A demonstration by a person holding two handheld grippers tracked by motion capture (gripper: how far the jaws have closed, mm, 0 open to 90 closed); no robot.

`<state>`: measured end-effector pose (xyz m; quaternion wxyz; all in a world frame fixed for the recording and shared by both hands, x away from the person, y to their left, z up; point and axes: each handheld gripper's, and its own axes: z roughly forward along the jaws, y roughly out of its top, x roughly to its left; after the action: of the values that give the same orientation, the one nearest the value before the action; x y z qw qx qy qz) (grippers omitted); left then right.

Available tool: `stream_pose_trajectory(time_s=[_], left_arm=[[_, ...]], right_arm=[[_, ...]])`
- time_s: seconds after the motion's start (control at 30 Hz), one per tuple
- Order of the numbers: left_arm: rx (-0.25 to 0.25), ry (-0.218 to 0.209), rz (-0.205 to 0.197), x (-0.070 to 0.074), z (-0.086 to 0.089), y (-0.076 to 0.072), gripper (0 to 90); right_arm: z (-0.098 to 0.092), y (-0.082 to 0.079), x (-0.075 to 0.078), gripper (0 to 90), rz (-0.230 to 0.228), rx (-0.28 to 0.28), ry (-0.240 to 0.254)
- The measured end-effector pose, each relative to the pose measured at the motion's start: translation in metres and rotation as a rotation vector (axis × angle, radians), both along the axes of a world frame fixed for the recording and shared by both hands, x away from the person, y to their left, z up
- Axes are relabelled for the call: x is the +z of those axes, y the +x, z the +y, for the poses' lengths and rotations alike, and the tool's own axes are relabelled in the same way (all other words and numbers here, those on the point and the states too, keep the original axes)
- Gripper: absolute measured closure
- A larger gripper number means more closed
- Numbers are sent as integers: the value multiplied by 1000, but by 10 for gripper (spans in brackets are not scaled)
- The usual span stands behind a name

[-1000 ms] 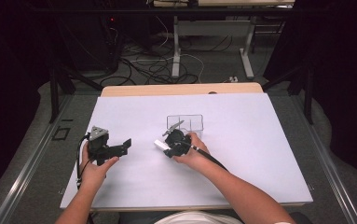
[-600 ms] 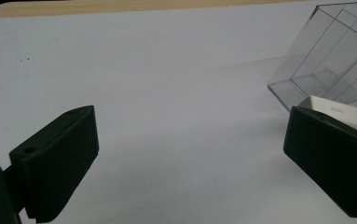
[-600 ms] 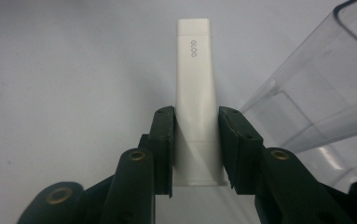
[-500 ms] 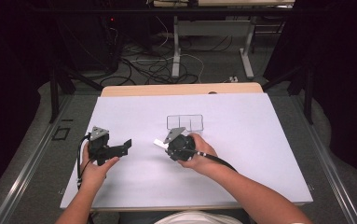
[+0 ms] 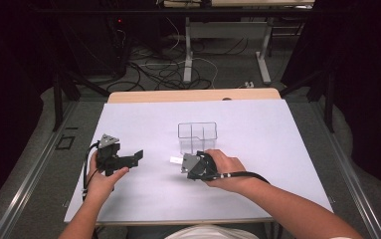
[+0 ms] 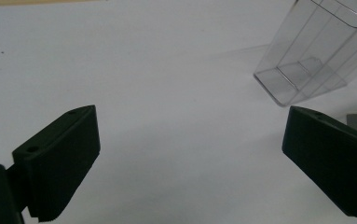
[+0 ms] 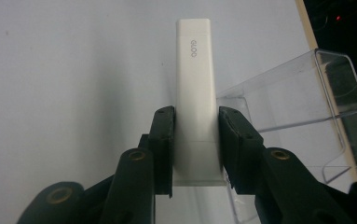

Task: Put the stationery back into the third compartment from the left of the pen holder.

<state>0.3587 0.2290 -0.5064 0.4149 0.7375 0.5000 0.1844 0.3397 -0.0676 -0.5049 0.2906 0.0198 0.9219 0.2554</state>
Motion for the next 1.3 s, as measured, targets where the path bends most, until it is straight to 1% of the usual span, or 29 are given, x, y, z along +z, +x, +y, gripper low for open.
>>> stream_pose_trajectory(time_s=[0.03,0.13,0.2,0.23,0.27,0.3,0.4,0.43,0.47,0.5,0.53,0.57,0.6,0.63,0.67,0.73,0.8,0.83,0.87,0.9,0.93,0.97,1.07,1.1,1.13,1.17,1.2,1.23,1.3], left_arm=[[-8,-5,-2,-1,-2,0,51],[-52,19,18,-1,-7,0,89],[-85,34,17,-2,-10,0,108],[-101,38,18,-2,-11,0,118],[-114,43,19,-2,-13,0,122],[-126,34,20,-2,-15,0,130],[-157,31,19,-1,-19,0,140],[-159,30,19,0,-21,0,143],[-172,41,18,1,-21,0,147],[-181,33,14,1,-23,0,153],[-181,35,18,2,-24,0,155],[-189,47,14,4,-25,0,157],[-195,43,19,5,-27,0,158],[-207,55,16,7,-28,-1,162],[-215,61,11,9,-29,-1,162],[-236,65,6,12,-33,-2,167],[-263,76,7,15,-37,-2,189],[-274,73,5,16,-40,-2,200],[-295,78,11,17,-42,-2,217],[-312,81,21,18,-44,-2,240],[-339,94,33,20,-45,-1,255],[-363,104,42,20,-48,0,268],[-429,110,49,21,-53,1,306],[-453,115,52,22,-54,2,308],[-465,113,45,22,-57,2,312],[-493,113,57,24,-58,3,313],[-506,114,57,24,-60,3,313],[-532,119,56,25,-61,3,313],[-565,139,64,27,-65,3,311]], right_arm=[[-2,-2,0,670,-19,26,-15],[-6,-9,-2,669,-78,88,-69],[-8,-14,-4,669,-134,138,-101],[-9,-18,-5,669,-154,146,-118],[-10,-20,-5,670,-174,180,-143],[-10,-22,-6,669,-196,195,-150],[-11,-26,-7,669,-230,233,-173],[-11,-26,-6,669,-242,256,-182],[-11,-27,-6,669,-254,269,-192],[-11,-28,-6,669,-263,280,-196],[-11,-28,-6,669,-280,301,-218],[-11,-28,-6,669,-288,310,-224],[-10,-28,-5,669,-282,322,-244],[-10,-29,-6,669,-310,325,-245],[-11,-30,-7,669,-311,321,-243],[-11,-32,-7,669,-334,337,-259],[-10,-32,-6,669,-340,370,-271],[-9,-32,-5,670,-369,387,-270],[-9,-33,-4,669,-360,390,-290],[-9,-33,-4,669,-367,402,-293],[-9,-34,-3,669,-377,405,-296],[-8,-34,-3,669,-386,423,-308],[-9,-37,-4,669,-380,405,-316],[-8,-36,-3,669,-399,435,-320],[-8,-37,-3,669,-403,428,-328],[-8,-37,-3,669,-403,430,-323],[-8,-38,-3,669,-405,435,-326],[-7,-38,-3,669,-412,445,-330],[-7,-40,-4,669,-402,432,-333]])
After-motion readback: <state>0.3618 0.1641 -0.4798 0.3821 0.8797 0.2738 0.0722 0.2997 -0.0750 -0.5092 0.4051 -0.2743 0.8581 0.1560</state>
